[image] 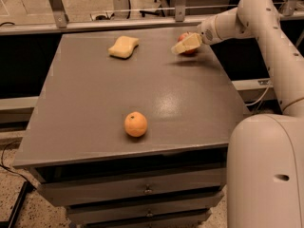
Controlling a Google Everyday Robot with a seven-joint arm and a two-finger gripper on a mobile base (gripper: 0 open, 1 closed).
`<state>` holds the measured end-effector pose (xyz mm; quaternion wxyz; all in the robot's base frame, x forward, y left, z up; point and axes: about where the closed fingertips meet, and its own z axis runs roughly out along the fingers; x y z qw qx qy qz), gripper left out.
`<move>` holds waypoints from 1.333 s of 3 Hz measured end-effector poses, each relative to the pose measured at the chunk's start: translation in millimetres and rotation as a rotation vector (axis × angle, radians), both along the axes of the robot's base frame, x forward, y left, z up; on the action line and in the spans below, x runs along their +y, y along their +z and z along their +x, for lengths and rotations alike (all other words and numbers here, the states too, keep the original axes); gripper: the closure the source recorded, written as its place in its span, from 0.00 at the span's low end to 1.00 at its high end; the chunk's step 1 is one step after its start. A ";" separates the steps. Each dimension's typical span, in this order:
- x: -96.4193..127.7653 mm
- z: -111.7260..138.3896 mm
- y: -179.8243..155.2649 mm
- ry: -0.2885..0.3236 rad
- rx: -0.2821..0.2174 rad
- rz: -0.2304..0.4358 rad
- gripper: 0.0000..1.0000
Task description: Pick apple
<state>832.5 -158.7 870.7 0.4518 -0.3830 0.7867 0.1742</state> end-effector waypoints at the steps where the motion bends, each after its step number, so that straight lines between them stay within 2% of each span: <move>1: 3.6 4.6 -10.6 0.003 0.016 0.018 0.16; 2: 2.5 3.8 -9.5 0.012 0.005 0.035 0.38; 3: 3.9 -3.7 4.4 0.042 -0.031 0.061 0.62; 4: 11.0 -25.0 36.9 0.106 -0.086 0.109 0.84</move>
Offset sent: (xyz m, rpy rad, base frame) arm 0.0004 -0.0082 0.0002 0.0588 -0.0233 0.0187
